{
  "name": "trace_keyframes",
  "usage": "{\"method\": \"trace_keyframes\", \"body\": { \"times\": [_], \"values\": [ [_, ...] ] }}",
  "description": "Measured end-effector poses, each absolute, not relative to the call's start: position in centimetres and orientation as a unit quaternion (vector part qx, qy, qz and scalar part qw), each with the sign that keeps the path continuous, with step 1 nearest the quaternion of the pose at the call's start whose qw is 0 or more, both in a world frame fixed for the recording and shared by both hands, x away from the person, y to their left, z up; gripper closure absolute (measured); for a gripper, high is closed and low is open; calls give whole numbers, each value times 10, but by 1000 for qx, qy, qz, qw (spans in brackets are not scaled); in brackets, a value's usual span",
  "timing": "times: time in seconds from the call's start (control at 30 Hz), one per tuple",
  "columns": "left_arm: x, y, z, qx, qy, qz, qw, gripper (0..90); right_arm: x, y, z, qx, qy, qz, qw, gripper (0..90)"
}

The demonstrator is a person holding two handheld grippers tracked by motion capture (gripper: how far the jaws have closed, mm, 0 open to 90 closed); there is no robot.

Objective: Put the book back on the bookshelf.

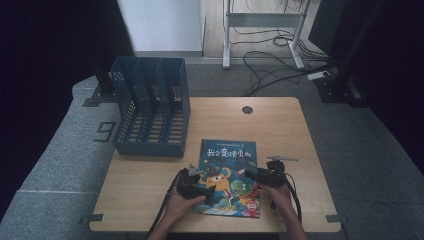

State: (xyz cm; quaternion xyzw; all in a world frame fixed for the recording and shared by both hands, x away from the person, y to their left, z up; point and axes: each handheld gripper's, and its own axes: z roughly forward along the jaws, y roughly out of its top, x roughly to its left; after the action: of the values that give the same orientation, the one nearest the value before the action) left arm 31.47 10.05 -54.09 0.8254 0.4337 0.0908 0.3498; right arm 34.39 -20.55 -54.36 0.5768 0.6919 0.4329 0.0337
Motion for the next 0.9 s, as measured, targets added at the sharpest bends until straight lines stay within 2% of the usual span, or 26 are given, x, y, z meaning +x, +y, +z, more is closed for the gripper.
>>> {"method": "trace_keyframes", "body": {
  "times": [0.23, 0.43, 0.57, 0.9],
  "values": [
    [315, 100, -541, 826, 434, 92, 349, 136, 345, -204, -545, 579, 692, 428, 47, 290],
    [314, 99, -541, 826, 434, 95, 347, 135, 345, -202, -545, 581, 688, 433, 41, 280],
    [315, 99, -541, 826, 434, 96, 347, 135, 344, -211, -541, 583, 673, 456, 21, 328],
    [318, 105, -540, 819, 443, 82, 354, 122, 342, -221, -535, 575, 641, 508, -26, 333]
  ]
}}
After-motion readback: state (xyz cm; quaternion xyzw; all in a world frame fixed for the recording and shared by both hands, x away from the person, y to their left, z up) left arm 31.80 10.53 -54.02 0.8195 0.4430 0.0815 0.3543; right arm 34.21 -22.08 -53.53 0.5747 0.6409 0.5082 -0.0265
